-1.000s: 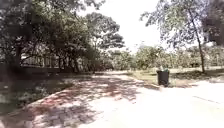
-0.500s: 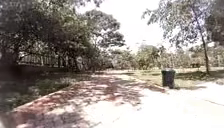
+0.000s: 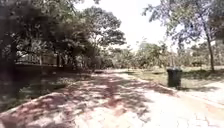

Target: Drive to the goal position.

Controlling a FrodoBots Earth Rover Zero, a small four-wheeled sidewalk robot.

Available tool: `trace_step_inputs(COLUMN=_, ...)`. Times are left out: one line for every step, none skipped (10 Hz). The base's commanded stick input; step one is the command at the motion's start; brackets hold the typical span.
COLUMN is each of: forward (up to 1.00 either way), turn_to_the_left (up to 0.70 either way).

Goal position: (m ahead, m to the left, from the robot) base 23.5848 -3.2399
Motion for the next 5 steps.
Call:
trace_step_inputs(forward=0.7, turn_to_the_left=0.0)
trace_step_inputs(forward=0.7, turn_to_the_left=0.0)
trace_step_inputs(forward=0.7, turn_to_the_left=0.0)
trace_step_inputs(forward=0.7, turn_to_the_left=0.0)
trace_step_inputs(forward=0.7, turn_to_the_left=0.0)
